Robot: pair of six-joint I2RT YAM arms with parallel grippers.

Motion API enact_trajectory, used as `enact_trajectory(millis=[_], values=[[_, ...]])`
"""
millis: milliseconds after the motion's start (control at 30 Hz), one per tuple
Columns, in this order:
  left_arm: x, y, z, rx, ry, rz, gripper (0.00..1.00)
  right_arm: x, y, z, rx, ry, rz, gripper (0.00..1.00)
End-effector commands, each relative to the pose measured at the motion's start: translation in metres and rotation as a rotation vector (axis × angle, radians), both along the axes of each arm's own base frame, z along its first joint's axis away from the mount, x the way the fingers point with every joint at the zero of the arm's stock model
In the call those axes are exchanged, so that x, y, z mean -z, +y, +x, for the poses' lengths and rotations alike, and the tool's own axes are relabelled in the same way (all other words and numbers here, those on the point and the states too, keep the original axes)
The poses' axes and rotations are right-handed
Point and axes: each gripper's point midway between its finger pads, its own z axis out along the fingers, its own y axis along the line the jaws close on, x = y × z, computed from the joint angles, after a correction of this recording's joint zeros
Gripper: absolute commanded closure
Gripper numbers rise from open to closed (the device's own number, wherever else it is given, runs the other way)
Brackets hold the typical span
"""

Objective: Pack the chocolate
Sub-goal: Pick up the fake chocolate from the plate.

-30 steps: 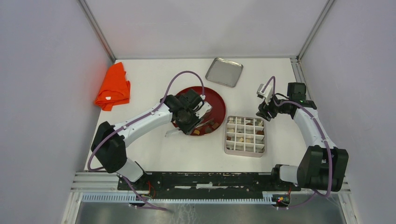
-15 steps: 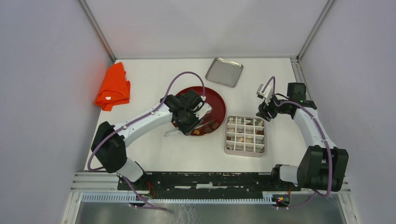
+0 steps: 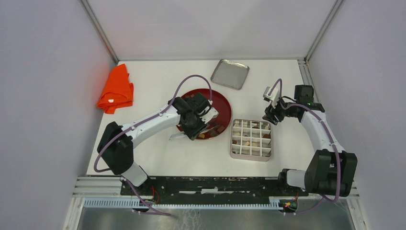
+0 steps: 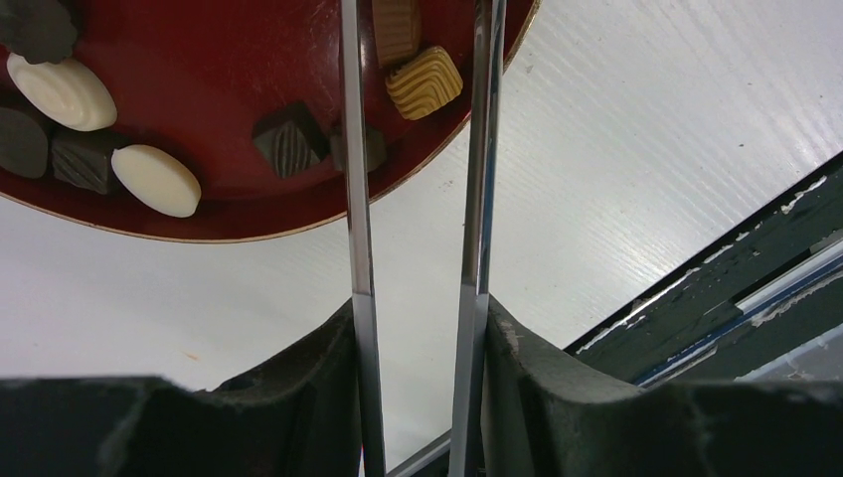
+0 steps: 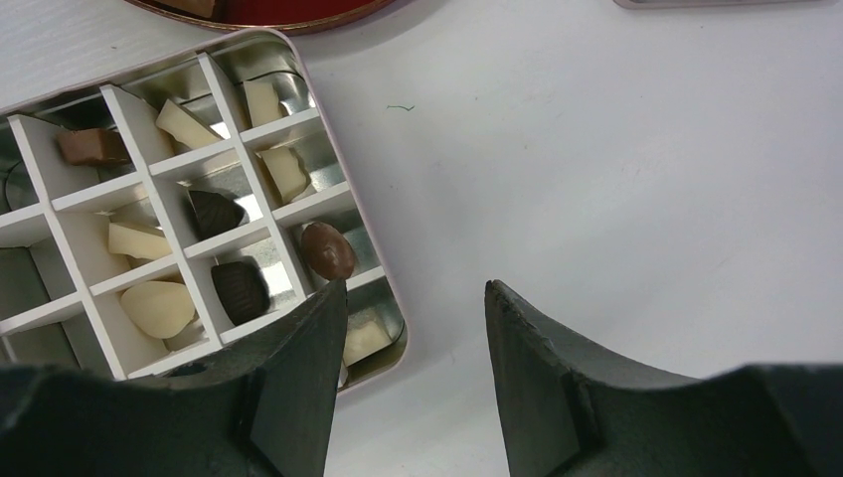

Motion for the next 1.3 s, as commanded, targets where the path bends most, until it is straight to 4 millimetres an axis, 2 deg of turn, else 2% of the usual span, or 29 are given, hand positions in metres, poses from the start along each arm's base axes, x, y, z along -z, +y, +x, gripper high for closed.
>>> enact_trajectory(millis=[0,367,867,933,1033,1100,1133,1267], values=[[-0.012,-0.010,0.014,0.036,-0.050,-0.016,0.54,-0.007,0.003,0.000,-0.021,-0.020,0.020,0.41],[-0.008,-0.019,0.017,0.045,-0.035,-0.024,0.53,-0.007,0.003,0.000,-0.025,-0.023,0.017,0.41],[-0.001,-0.023,0.021,0.001,-0.030,-0.027,0.58,-0.008,0.003,-0.001,-0.029,-0.025,0.016,0.41],[-0.003,-0.023,0.022,-0.005,-0.035,-0.030,0.62,-0.008,0.003,-0.001,-0.030,-0.025,0.016,0.40],[-0.003,-0.022,0.023,-0.020,-0.035,-0.030,0.76,-0.008,0.004,-0.001,-0.031,-0.026,0.016,0.40],[-0.005,-0.021,0.025,-0.040,-0.047,-0.031,0.95,-0.009,0.004,-0.001,-0.030,-0.025,0.016,0.40],[-0.007,-0.019,0.028,-0.056,-0.064,-0.029,0.98,-0.008,0.003,-0.001,-0.030,-0.024,0.016,0.41],[-0.023,-0.012,0.040,-0.137,-0.149,-0.046,0.98,-0.008,0.004,-0.002,-0.033,-0.023,0.015,0.41]])
